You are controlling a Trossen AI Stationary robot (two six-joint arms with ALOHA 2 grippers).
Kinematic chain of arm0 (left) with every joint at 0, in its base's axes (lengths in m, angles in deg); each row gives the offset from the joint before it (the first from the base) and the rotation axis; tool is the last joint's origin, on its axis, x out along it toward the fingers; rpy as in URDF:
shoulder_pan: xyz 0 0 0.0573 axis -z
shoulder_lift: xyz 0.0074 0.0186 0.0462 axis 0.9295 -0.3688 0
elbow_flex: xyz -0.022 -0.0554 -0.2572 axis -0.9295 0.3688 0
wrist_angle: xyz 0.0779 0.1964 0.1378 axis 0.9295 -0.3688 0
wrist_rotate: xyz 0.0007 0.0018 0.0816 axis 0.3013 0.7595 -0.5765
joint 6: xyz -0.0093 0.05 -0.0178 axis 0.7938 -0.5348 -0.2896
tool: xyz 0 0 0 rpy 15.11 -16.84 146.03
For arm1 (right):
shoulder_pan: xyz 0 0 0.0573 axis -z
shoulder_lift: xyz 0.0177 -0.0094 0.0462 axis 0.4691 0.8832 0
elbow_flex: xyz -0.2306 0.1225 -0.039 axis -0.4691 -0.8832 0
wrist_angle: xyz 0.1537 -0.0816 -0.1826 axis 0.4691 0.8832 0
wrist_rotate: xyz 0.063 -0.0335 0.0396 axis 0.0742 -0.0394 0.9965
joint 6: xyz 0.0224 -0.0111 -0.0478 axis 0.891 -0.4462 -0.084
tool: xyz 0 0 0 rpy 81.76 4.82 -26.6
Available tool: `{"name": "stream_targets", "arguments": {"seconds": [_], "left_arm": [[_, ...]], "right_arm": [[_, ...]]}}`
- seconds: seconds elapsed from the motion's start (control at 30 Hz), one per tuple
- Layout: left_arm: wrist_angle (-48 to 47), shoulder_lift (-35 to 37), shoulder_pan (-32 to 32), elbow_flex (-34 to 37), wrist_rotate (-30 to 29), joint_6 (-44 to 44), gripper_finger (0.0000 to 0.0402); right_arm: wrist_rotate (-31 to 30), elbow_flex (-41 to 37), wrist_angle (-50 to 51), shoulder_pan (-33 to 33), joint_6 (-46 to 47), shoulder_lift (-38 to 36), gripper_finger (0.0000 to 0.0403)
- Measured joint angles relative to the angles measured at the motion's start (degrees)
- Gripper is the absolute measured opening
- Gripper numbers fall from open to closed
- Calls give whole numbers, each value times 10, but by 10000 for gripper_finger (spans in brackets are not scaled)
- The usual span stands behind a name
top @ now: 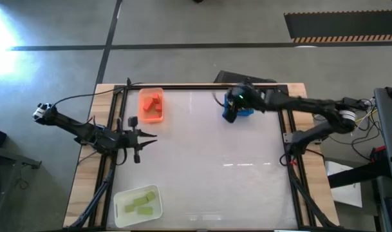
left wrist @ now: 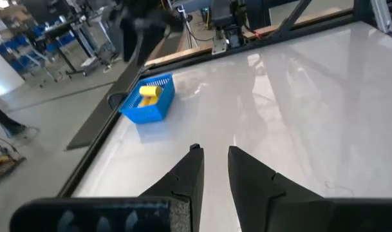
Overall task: Sort & place blocks by color
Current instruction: Return to Home Position
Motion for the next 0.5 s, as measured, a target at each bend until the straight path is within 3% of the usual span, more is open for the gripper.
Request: {"name": "stream_targets", "arguments": {"seconds": [0.17,0.33,0.5], "left_arm": [[-27,36,0,1,3,16,54],[-27,60,0,11,5,14,54],[-29,94,0,37,8,14,54]], "right_arm": [[0,-138,-233,-79,9,-102,187],[1,-259,-459,-146,-4,-157,187],[6,-331,-540,-188,-55,-195,187]]}}
